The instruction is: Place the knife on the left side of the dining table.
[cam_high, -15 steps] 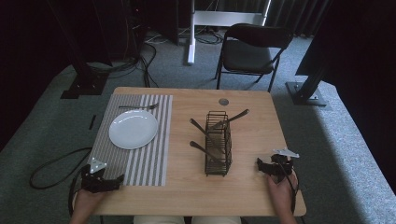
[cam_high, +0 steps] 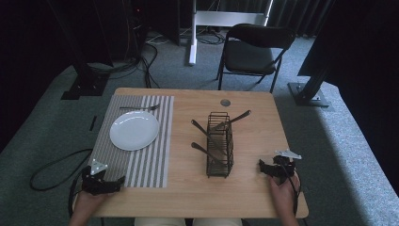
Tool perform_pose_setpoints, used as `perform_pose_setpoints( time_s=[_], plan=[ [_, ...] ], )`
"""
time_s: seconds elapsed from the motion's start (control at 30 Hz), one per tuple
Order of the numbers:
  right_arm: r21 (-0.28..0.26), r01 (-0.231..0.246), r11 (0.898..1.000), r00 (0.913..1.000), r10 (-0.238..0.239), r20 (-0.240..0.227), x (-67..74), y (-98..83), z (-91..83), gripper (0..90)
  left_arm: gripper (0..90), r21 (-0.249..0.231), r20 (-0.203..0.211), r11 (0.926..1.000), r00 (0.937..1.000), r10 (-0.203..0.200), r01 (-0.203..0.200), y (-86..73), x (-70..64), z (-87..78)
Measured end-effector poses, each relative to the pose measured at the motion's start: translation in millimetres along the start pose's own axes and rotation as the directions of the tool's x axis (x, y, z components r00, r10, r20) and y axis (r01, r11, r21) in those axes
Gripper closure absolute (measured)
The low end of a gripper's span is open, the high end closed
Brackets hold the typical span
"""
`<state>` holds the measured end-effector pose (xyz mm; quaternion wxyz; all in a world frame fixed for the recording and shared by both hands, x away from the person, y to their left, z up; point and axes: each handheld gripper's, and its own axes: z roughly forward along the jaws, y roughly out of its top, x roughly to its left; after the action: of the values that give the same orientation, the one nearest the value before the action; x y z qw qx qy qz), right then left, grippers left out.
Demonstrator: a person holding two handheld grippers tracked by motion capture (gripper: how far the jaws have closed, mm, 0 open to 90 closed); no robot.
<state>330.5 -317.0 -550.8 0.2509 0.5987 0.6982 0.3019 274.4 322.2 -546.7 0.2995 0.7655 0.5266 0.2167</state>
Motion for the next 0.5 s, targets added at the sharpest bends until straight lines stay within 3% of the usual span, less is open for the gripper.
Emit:
perform_pose_setpoints(
  time_s=[0.5],
  plan=[
    [0.000, -0.002, 1.000, 1.0000, 0.002, 0.003, 0.5, -0.1, -0.2, 11.7, 3.7, 0.012, 0.011, 0.9999, 0.9999, 0.004, -0.004, 1.4, 2.2, -2.4]
  ],
)
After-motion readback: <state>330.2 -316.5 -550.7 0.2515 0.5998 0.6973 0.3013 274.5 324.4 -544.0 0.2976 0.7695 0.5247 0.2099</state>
